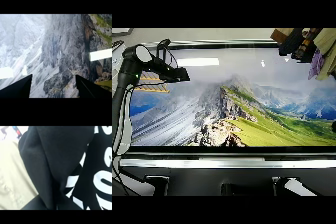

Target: Fold the clothes and pants, and hang the long-sleeved shirts on hangers.

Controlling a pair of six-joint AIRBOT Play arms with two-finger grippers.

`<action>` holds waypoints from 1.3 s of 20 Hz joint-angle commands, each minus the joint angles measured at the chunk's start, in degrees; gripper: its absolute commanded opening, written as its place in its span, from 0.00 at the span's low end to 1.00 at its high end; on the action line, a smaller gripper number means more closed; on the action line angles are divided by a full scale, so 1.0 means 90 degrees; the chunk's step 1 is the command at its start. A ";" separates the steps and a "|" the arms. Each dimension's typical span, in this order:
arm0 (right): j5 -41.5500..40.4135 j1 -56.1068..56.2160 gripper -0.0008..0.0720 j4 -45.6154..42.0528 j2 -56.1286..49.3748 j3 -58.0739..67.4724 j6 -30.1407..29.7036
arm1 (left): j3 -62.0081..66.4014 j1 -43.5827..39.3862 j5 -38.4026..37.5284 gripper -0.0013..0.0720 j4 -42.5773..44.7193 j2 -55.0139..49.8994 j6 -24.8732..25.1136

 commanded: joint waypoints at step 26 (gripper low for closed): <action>0.0568 -0.0168 0.06 -0.2426 -0.0367 -0.0010 0.2654 | 0.0000 0.0005 0.0002 0.87 0.0000 -0.0005 0.0002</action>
